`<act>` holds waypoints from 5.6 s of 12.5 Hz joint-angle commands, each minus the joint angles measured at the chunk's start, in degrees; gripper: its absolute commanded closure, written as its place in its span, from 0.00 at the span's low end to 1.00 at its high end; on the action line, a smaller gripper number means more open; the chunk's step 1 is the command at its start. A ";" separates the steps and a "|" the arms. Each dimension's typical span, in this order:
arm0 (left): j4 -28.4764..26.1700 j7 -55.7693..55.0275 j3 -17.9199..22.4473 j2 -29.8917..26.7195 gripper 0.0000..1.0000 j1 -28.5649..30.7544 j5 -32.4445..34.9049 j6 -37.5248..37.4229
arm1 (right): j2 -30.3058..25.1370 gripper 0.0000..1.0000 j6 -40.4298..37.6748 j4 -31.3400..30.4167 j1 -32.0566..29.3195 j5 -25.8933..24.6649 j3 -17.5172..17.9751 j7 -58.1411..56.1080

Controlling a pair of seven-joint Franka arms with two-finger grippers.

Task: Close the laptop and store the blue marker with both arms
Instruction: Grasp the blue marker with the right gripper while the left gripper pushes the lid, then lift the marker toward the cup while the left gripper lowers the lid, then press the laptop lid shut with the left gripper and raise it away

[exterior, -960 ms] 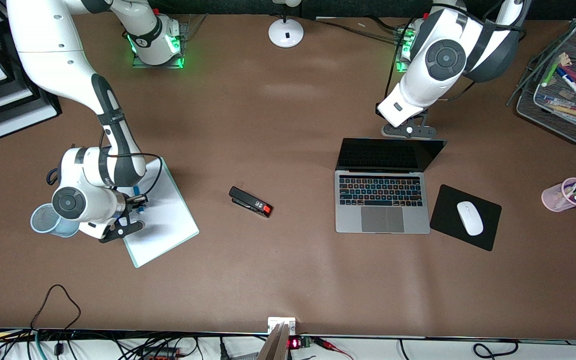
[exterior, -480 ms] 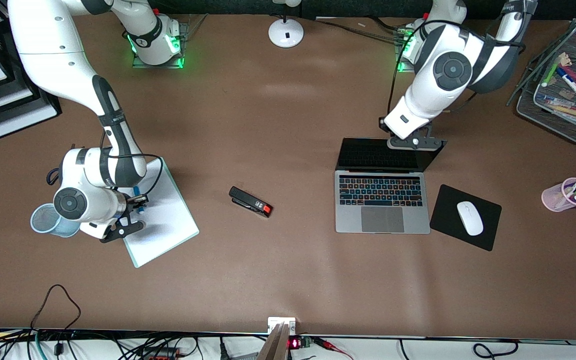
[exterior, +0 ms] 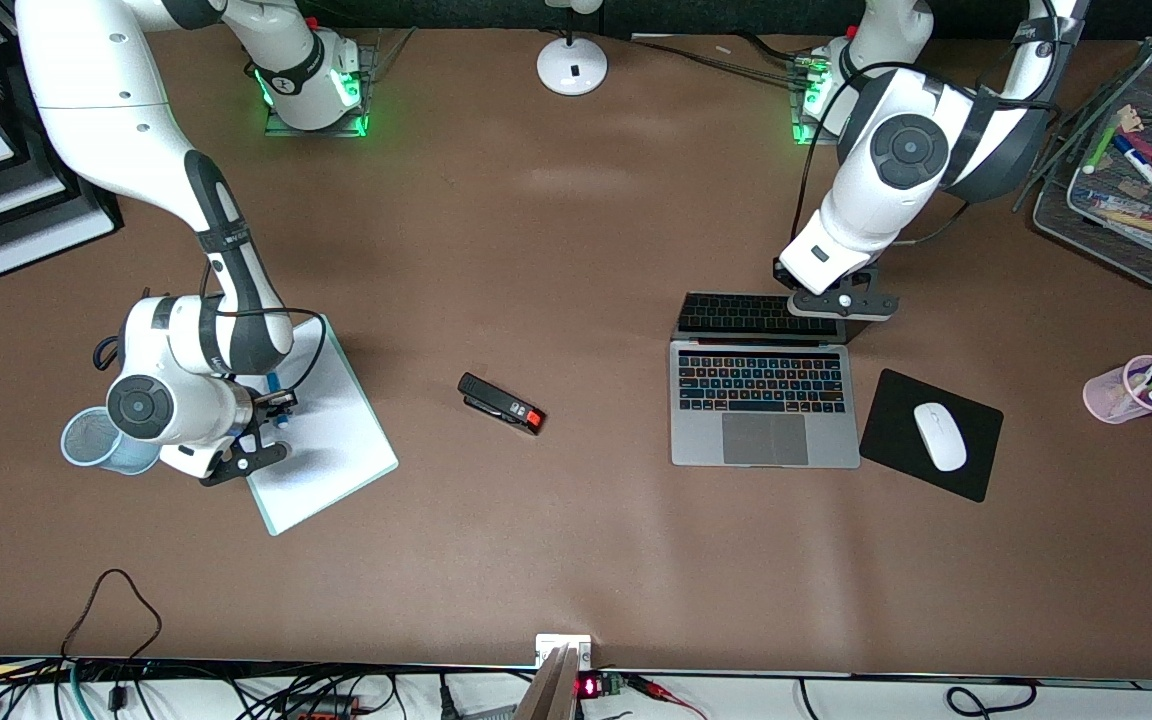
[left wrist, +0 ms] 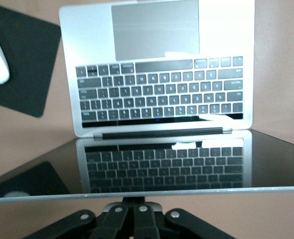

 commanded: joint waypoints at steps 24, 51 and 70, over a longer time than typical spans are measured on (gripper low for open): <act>13.97 0.09 1.18 23.22 1.00 2.41 7.76 18.95 | -11.03 0.87 -5.03 3.14 -0.33 2.77 1.56 -19.61; 14.85 -0.08 3.91 34.57 1.00 2.41 14.96 33.64 | -11.75 0.88 -28.85 17.47 -26.51 48.55 1.39 -101.54; 27.86 9.06 -2.42 14.79 0.00 3.89 10.05 -22.96 | -1.20 0.88 -28.94 18.44 -34.52 52.35 1.12 -116.83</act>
